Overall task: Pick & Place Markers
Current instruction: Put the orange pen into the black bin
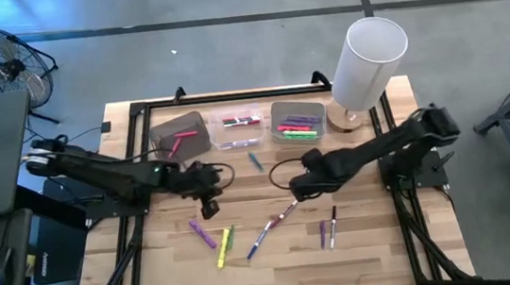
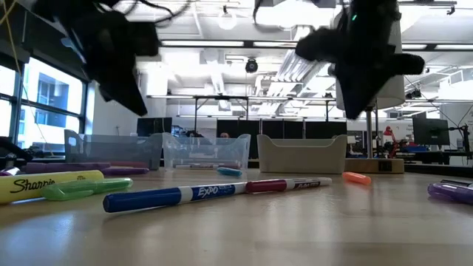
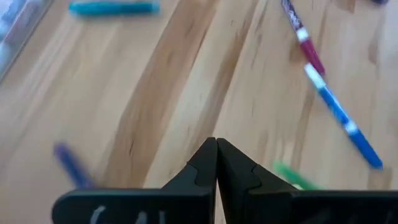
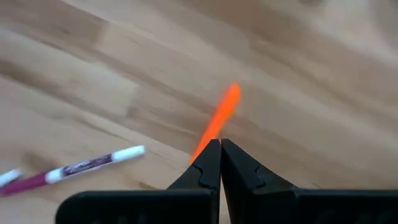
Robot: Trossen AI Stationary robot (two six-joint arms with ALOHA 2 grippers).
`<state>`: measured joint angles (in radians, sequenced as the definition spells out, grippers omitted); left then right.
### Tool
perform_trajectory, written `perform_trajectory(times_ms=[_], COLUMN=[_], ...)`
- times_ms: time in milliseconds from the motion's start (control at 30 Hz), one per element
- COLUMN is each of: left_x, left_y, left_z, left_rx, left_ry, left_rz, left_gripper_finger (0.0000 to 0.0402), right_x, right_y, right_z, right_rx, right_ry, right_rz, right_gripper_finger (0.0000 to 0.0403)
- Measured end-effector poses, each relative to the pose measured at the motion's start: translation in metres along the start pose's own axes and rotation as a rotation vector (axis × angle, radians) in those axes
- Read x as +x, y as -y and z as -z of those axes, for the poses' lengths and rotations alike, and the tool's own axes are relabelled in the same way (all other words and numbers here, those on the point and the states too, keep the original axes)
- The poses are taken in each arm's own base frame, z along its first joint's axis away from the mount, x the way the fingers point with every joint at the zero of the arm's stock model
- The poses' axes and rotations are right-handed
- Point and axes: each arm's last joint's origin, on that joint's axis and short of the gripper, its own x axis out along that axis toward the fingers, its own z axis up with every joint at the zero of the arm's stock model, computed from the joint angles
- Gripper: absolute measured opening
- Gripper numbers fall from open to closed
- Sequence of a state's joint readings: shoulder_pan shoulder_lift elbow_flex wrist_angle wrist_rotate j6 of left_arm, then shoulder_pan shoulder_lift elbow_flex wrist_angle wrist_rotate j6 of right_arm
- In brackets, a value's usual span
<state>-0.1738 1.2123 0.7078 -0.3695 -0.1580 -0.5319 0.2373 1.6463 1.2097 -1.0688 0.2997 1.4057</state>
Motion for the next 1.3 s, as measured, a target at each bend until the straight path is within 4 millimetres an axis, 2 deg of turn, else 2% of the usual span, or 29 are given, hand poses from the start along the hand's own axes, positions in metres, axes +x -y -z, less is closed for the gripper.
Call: perform_trajectory(times_ms=[133,233,433,533,700,833,967,1100,1167,1300], left_x=[-0.01,-0.015,-0.017,-0.017,-0.017,-0.017,-0.017,-0.017,-0.018,-0.02], left_y=[0.0,0.005,0.011,0.011,0.012,0.012,0.012,0.014,0.017,0.021], left_z=[0.017,0.02,0.024,0.024,0.024,0.024,0.023,0.019,0.015,0.003], left_rx=[-0.033,-0.037,-0.024,-0.023,-0.024,-0.024,-0.023,-0.037,-0.053,-0.06], left_ry=[0.025,0.054,0.049,0.049,0.053,0.053,0.055,0.097,0.15,0.265], left_rz=[0.008,0.031,0.054,0.06,0.061,0.062,0.062,0.082,0.101,0.151], left_gripper_finger=[0.0,0.0,0.0,0.0,0.0,0.0,0.0,0.0003,0.0013,0.0057], right_x=[0.021,0.036,0.059,0.072,0.091,0.098,0.099,0.087,0.075,0.036], right_y=[-0.011,-0.014,-0.007,-0.002,0.005,0.013,0.014,0.013,0.01,0.009], right_z=[0.0,0.0,-0.001,-0.001,0.001,0.006,0.008,0.002,-0.005,-0.02], right_rx=[0.037,0.076,0.137,0.165,0.204,0.192,0.098,0.025,0.002,-0.044], right_ry=[-0.1,-0.145,-0.16,-0.168,-0.186,-0.195,-0.197,-0.149,-0.094,0.046], right_rz=[0.068,0.081,0.084,0.082,0.033,0.047,0.042,0.0,-0.047,-0.2], right_gripper_finger=[0.0009,0.0032,0.0092,0.0109,0.0108,0.0076,0.0025,0.0024,0.0027,0.0024])
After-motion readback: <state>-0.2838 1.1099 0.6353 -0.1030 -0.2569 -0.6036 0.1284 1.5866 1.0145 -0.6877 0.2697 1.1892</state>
